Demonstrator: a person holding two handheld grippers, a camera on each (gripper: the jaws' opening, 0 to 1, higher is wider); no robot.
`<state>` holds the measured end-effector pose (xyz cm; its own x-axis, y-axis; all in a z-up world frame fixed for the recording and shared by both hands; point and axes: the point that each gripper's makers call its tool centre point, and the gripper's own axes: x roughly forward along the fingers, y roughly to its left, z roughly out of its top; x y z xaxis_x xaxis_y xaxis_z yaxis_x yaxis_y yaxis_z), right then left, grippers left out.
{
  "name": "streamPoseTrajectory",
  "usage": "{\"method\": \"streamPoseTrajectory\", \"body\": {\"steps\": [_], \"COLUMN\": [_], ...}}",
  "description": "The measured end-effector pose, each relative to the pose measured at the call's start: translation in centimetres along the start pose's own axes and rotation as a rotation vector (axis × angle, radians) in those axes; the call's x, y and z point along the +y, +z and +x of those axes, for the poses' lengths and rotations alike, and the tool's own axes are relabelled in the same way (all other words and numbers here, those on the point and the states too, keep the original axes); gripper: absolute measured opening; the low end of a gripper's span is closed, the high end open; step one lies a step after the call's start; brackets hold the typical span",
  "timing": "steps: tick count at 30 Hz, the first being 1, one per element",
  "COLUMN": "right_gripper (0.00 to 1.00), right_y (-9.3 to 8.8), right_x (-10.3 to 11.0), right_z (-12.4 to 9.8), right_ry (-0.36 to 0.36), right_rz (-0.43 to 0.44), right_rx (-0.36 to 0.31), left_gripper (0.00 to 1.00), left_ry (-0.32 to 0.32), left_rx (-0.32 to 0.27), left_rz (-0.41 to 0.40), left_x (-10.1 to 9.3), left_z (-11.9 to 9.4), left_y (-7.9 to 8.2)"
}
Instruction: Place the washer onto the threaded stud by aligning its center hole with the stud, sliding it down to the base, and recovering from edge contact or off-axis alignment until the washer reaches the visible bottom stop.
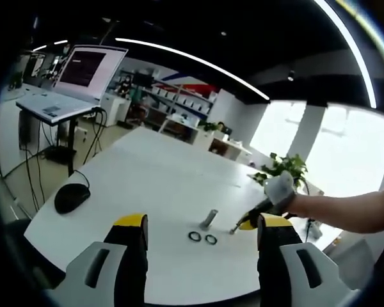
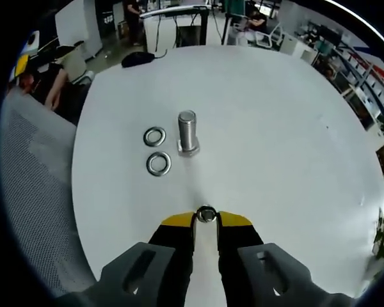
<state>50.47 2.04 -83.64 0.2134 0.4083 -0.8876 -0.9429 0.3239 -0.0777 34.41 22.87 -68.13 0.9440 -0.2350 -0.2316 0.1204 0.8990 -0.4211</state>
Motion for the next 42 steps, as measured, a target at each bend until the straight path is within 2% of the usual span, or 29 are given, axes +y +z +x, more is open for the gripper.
{"method": "streamPoseTrajectory", "body": {"steps": [4,12,16,20,25,31,38,42], "right_gripper": [0.14,0.14,0.14,0.19,0.24,0.25,0.25,0.25], "right_y": [-0.5,-0.8,-0.8,-0.8,-0.5,-0.6,-2.4,-3.4], "right_x": [0.0,0.4,0.6,0.6,0.8,1.5,2.7,3.8], "right_z": [0.8,1.1,1.2,0.8,-0.7,-4.0,-6.7,-8.1], "right_ry": [0.011,0.024,0.041,0.029,0.018,-0.001,-0.02,-0.025], "right_rz": [0.003,0.02,0.052,0.041,0.057,0.101,0.113,0.12], "right_rx": [0.02,0.017,0.007,0.007,-0.016,-0.074,-0.077,-0.078], "left_gripper": [0.69,0.69,0.75,0.74,0.74,0.75,0.78,0.8], "left_ry": [0.001,0.005,0.032,0.026,0.023,0.017,-0.003,-0.028], "left_rx": [-0.001,-0.001,-0.038,-0.025,-0.032,-0.034,-0.032,0.015], "left_rz": [0.0,0.001,0.013,0.011,0.006,-0.003,0.011,0.022], "left_x": [0.0,0.1,0.5,0.5,0.5,0.3,0.0,-0.6], "left_z": [0.0,0.0,-0.1,-0.1,-0.1,-0.1,-0.1,0.0], "left_y": [0.0,0.0,0.7,0.5,0.6,0.6,0.6,-0.3]}}
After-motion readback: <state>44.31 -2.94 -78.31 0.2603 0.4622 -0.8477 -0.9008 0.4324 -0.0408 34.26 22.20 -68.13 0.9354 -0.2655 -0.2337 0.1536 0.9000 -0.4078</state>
